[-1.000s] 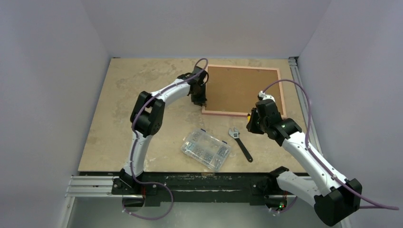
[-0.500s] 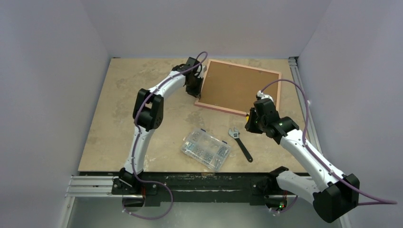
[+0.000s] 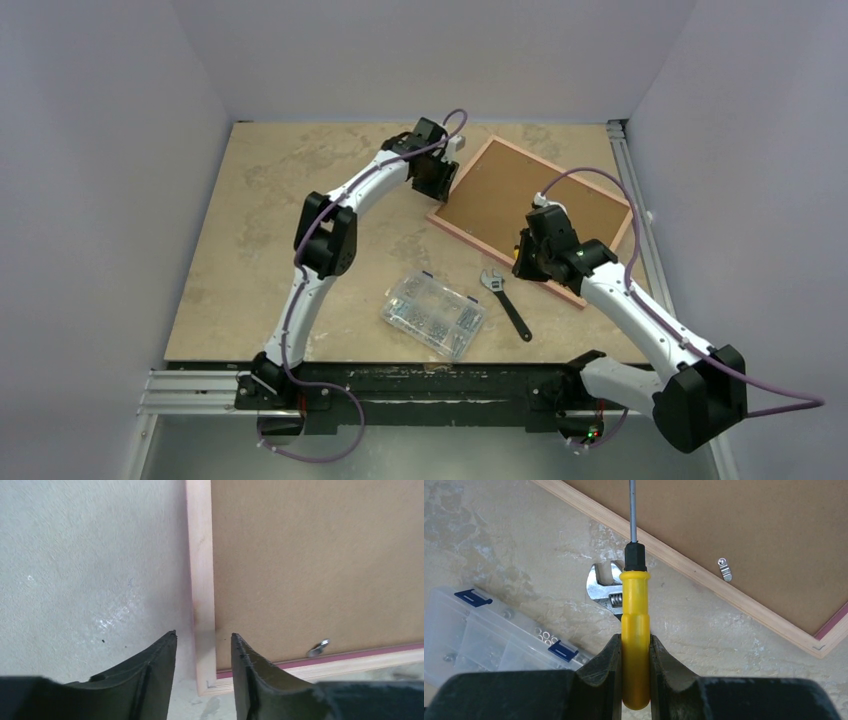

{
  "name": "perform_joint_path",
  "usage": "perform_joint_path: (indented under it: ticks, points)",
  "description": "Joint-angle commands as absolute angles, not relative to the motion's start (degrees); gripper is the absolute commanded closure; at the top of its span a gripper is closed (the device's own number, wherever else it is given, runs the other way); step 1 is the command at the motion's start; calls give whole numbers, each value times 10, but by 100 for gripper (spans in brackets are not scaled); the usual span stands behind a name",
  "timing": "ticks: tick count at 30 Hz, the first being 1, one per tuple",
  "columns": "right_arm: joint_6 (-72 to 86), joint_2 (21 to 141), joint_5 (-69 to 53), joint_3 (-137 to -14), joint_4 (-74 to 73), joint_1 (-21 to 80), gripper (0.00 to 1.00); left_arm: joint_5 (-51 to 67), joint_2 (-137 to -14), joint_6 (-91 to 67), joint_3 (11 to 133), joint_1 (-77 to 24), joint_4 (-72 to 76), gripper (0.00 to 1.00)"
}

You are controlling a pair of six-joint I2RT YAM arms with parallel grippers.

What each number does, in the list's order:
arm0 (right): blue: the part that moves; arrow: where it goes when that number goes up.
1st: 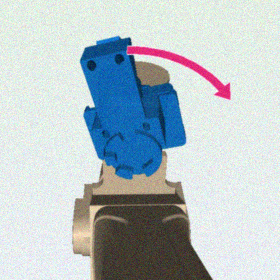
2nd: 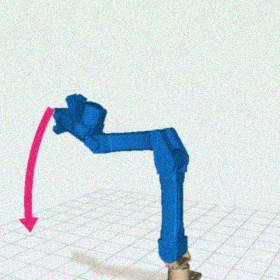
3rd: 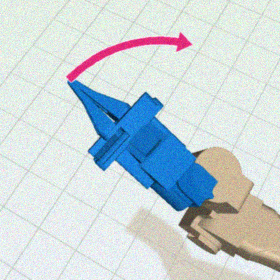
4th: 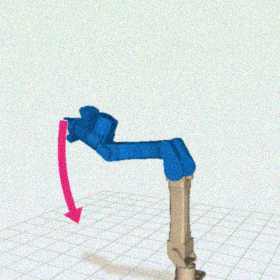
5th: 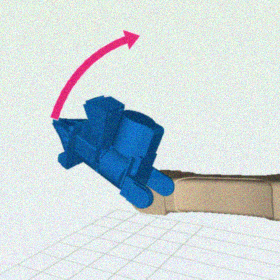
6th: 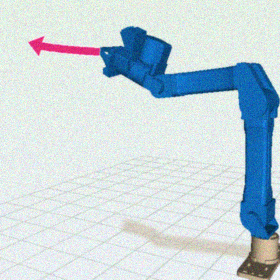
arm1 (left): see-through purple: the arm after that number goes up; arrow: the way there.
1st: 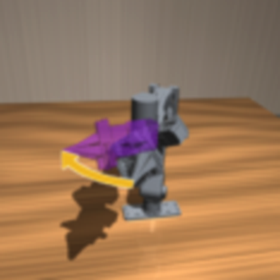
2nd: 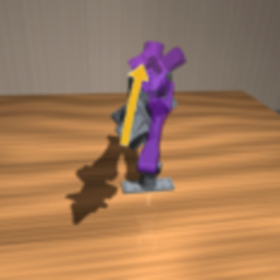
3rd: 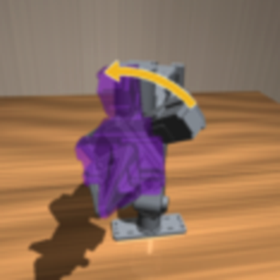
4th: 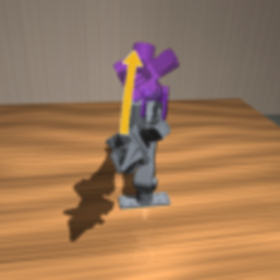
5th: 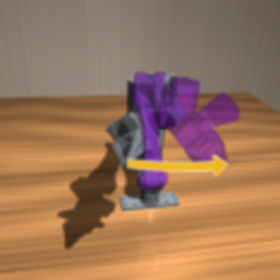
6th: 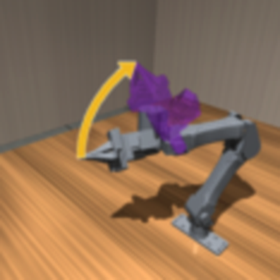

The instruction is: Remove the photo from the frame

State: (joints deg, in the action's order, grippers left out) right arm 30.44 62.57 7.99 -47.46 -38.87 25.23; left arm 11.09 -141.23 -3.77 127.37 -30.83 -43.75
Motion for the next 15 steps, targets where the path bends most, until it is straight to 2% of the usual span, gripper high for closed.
perform_joint_path:
  ticks: [1,5,10,15]
  points:
    - [307,625,86,-492,-369,255,100,101,-1387,-102,1334,-298,-414,52]
    - [303,624,91,-492,-371,255,100,120,-1344,-217,1308,-280,-436,42]
    - [294,624,90,-502,-378,254,100,191,-1273,-376,1183,-263,-406,35]
    - [284,614,79,-503,-377,256,100,349,-1188,-560,991,-263,-173,35]
